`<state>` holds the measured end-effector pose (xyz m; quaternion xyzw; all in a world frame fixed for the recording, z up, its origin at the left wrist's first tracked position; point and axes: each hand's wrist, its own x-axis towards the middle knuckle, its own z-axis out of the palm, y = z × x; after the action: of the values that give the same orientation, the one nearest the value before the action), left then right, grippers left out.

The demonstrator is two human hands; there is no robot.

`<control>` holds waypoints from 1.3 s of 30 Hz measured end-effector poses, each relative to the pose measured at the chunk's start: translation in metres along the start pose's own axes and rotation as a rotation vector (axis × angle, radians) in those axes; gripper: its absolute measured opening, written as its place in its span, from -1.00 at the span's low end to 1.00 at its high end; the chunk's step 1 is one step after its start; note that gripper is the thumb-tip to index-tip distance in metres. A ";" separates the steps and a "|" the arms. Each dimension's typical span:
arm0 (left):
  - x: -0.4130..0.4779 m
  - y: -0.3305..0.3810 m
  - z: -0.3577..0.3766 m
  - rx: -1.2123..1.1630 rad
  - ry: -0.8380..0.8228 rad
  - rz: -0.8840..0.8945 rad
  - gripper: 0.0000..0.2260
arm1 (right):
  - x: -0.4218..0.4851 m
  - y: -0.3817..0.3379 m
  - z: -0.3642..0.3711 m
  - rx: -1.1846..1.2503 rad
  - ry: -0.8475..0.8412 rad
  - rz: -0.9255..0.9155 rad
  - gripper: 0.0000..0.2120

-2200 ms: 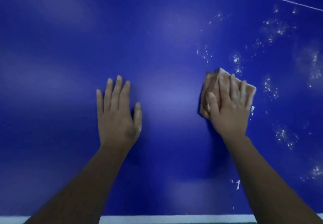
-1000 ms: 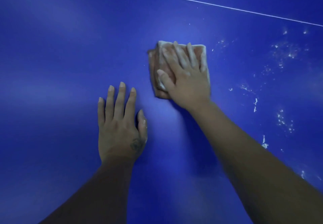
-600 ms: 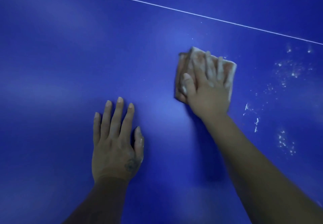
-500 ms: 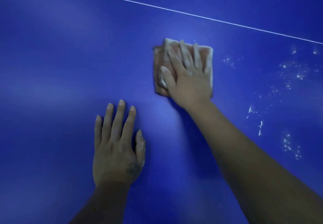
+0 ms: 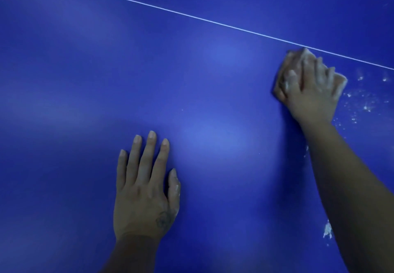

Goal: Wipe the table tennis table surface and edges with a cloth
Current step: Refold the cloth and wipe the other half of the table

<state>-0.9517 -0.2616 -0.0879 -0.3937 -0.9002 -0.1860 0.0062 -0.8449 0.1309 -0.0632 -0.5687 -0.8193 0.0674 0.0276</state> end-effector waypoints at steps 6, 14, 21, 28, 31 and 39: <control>0.000 -0.002 -0.001 0.004 -0.010 0.001 -0.47 | -0.034 -0.028 0.010 -0.024 0.007 -0.005 -0.33; 0.001 -0.004 0.000 0.002 0.008 0.020 -0.47 | -0.013 -0.075 0.018 -0.037 -0.044 -0.469 -0.36; 0.002 -0.003 -0.001 0.020 0.007 0.021 -0.46 | 0.032 0.029 -0.001 -0.027 -0.024 0.048 -0.30; 0.003 -0.001 -0.003 0.029 0.025 0.046 -0.46 | -0.016 -0.016 0.002 -0.027 -0.039 -0.020 -0.38; 0.004 -0.004 -0.002 0.049 0.028 0.069 -0.47 | -0.056 -0.041 0.010 -0.079 -0.059 -0.351 -0.39; 0.002 -0.005 0.003 0.089 0.045 0.102 -0.48 | -0.007 0.081 -0.015 -0.062 -0.061 -0.283 -0.37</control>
<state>-0.9566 -0.2618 -0.0923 -0.4342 -0.8859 -0.1540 0.0533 -0.7656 0.1532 -0.0597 -0.4460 -0.8934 0.0546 -0.0058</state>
